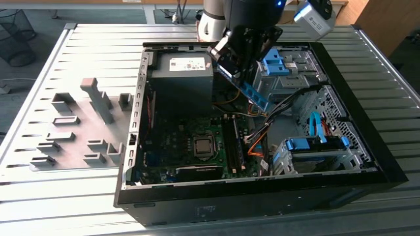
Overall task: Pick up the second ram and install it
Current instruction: 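Insert the second ram into the second slot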
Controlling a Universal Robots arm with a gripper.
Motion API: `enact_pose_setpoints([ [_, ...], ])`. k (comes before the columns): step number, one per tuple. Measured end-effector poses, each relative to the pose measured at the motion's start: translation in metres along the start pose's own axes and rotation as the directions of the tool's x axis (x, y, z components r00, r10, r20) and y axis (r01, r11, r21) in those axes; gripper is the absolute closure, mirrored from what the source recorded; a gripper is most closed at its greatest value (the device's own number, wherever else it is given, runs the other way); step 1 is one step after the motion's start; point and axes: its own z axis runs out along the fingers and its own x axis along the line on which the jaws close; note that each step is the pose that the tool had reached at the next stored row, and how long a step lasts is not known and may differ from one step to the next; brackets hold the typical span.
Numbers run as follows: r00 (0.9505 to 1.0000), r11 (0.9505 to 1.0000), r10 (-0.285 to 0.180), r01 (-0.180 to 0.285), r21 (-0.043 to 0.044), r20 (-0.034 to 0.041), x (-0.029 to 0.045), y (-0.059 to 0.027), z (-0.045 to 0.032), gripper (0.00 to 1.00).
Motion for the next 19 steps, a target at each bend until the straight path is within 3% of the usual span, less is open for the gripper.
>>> enact_pose_setpoints([
  [2,0.9997,0.9997,0.024,-0.024,0.0004,0.0001,0.0000,0.0000,0.0001,0.86],
  [17,0.9996,0.9996,0.028,-0.028,0.0005,0.0001,0.0000,0.0000,0.0001,0.86],
  [19,0.9988,0.9988,0.049,-0.049,0.0007,0.0002,0.0000,0.0000,0.0011,0.86],
])
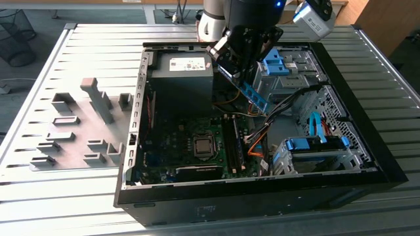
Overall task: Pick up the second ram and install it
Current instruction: 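Insert the second ram into the second slot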
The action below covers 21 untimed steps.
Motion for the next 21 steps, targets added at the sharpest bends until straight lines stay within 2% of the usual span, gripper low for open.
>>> enact_pose_setpoints([
  [4,0.9973,0.9973,0.073,-0.073,0.0013,-0.0001,0.0001,0.0000,0.0045,0.86],
  [8,0.9895,0.9895,0.145,-0.145,0.0025,0.0001,0.0002,0.0000,0.0094,0.86],
  [11,0.9799,0.9799,0.199,-0.199,0.0033,0.0004,0.0002,0.0000,0.0131,0.86],
  [14,0.9678,0.9678,0.252,-0.252,0.0041,0.0006,0.0003,0.0000,0.0168,0.86],
  [15,0.9578,0.9578,0.288,-0.288,0.0047,0.0009,0.0004,0.0000,0.0191,0.86],
  [16,0.9525,0.9525,0.305,-0.305,0.0050,0.0010,0.0004,0.0000,0.0201,0.86],
  [17,0.9425,0.9425,0.334,-0.334,0.0057,0.0010,0.0004,0.0000,0.0206,0.86],
  [21,0.9403,0.9403,0.340,-0.340,0.0056,0.0012,0.0004,0.0000,0.0207,0.86],
])
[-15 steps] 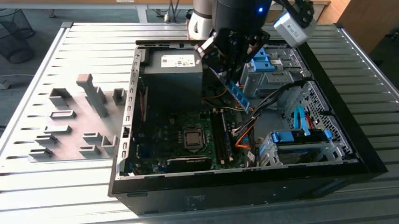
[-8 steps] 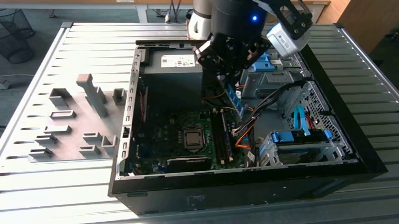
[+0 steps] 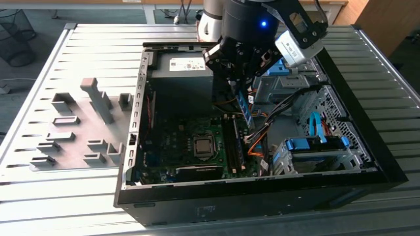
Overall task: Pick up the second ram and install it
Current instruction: 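Insert the second ram into the second slot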
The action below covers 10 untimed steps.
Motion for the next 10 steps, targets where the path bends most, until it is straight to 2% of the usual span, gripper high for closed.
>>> enact_pose_setpoints([
  [10,1.0000,1.0000,0.000,0.000,0.0001,0.0000,0.0000,0.0000,0.0000,0.86],
])
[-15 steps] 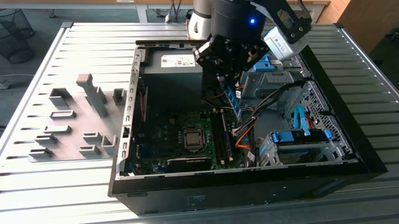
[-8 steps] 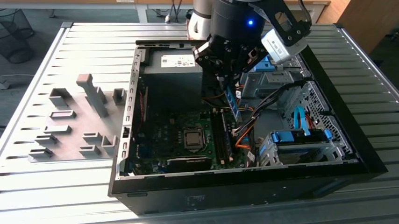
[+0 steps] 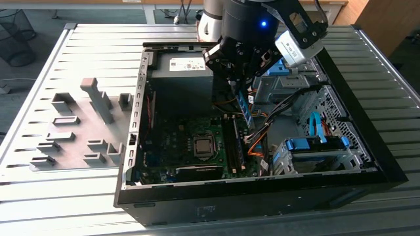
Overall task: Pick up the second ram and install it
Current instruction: 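Insert the second ram into the second slot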
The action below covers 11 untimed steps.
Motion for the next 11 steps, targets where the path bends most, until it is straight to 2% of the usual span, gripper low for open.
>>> enact_pose_setpoints([
  [2,1.0000,1.0000,0.008,-0.008,0.0004,0.0001,0.0000,0.0001,0.0004,0.86],
  [5,0.9984,0.9984,0.057,-0.057,0.0023,0.0000,0.0000,0.0000,0.0025,0.86],
  [11,0.9941,0.9941,0.108,-0.108,0.0040,-0.0003,-0.0009,-0.0001,0.0126,0.86],
])
